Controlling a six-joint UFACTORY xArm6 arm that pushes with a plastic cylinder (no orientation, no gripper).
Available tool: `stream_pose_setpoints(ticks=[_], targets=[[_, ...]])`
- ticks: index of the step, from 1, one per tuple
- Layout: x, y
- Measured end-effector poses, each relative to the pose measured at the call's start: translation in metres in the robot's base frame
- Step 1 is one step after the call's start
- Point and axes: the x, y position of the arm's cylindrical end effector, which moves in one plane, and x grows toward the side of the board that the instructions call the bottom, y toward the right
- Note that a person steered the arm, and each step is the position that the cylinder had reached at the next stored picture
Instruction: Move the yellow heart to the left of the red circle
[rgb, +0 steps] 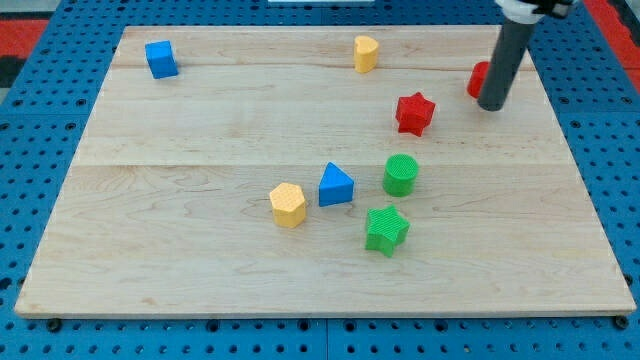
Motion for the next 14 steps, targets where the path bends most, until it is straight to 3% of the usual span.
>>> stream_pose_setpoints(ticks=[4,5,6,8,10,11,12,14], targets=[[-0.057,0.014],[-0.106,0.0],[-0.121,-0.065],[-0.088,-0.174],[-0.125,-0.186],[-0.123,-0.231],[-0.093,-0.25],[-0.091,-0.25]])
